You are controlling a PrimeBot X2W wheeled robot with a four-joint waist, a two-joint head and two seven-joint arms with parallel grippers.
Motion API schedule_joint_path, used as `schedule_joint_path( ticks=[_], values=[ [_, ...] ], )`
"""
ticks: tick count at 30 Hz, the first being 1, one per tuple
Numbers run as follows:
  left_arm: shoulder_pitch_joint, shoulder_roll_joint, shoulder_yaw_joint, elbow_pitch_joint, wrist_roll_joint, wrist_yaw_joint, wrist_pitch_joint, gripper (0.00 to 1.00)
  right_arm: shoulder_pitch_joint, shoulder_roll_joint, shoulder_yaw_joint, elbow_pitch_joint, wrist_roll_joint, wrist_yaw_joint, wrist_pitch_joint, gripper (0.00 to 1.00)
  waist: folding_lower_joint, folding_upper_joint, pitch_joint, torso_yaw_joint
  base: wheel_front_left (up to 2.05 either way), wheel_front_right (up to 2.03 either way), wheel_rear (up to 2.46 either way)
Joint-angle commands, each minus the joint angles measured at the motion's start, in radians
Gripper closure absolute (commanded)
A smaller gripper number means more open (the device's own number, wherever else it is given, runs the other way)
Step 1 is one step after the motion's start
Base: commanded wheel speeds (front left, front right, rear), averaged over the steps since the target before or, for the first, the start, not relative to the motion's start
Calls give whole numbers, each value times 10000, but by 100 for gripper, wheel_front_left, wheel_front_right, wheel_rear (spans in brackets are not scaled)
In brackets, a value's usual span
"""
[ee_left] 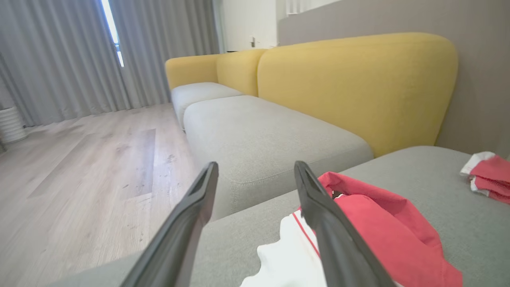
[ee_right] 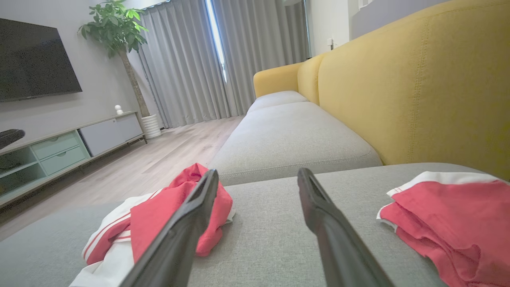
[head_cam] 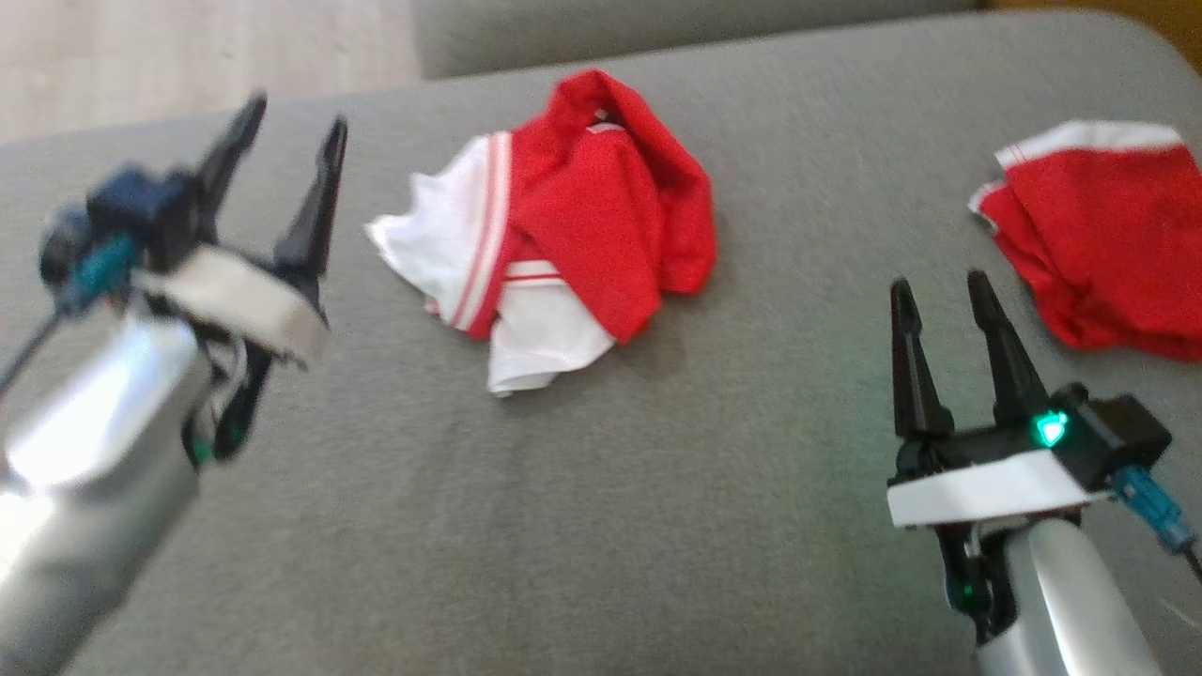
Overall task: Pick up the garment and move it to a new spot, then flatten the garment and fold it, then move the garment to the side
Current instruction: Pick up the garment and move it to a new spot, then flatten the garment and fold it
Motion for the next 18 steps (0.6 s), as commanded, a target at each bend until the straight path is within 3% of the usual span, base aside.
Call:
schedule_joint_path(
  ticks=[1,5,11,18],
  values=[
    [326,402,1003,-591,-64,233,-96,0,39,-22,148,-241,-143,-7,-107,0,1,0,-635,632,0,0,0],
    [2248,71,2514,-1736,180,594,-101,0,371,-22,115,-160,-377,-7,-107,0,1,0,-990,972,0,0,0],
    [4984,-860,4281,-2903,1111,805,-103,0,788,-22,102,-112,-380,-7,-107,0,1,0,-1371,1094,0,0,0],
    [6529,-1833,5483,-3118,2215,416,-104,0,943,-22,245,-123,-235,-7,-107,0,1,0,-1489,1008,0,0,0]
  ],
)
